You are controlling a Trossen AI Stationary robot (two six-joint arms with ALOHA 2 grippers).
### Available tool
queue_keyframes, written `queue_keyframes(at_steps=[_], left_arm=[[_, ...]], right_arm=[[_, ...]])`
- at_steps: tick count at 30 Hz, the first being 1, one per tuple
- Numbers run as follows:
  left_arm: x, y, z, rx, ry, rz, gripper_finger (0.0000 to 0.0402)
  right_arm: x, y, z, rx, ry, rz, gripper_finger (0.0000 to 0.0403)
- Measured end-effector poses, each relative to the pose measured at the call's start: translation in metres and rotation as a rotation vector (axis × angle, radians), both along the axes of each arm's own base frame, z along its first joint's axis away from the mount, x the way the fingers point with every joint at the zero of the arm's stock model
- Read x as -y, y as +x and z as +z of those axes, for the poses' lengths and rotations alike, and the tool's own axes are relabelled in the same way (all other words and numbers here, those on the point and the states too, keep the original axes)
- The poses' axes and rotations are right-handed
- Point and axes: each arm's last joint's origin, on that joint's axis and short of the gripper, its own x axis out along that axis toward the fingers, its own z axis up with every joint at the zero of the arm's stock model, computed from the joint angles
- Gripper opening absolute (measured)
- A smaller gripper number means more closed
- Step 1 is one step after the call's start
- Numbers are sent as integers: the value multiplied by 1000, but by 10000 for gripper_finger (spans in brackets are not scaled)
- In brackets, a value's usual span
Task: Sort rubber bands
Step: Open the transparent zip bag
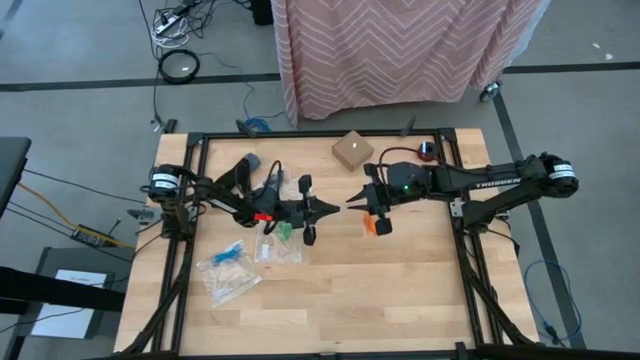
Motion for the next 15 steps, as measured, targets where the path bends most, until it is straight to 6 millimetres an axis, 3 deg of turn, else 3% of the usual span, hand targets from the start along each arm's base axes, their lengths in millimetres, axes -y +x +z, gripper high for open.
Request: queue_keyframes(at_steps=[15], left_arm=[[0, 0, 0, -3, -9, 13, 4]], right_arm=[[0, 1, 1, 12, -30, 13, 55]])
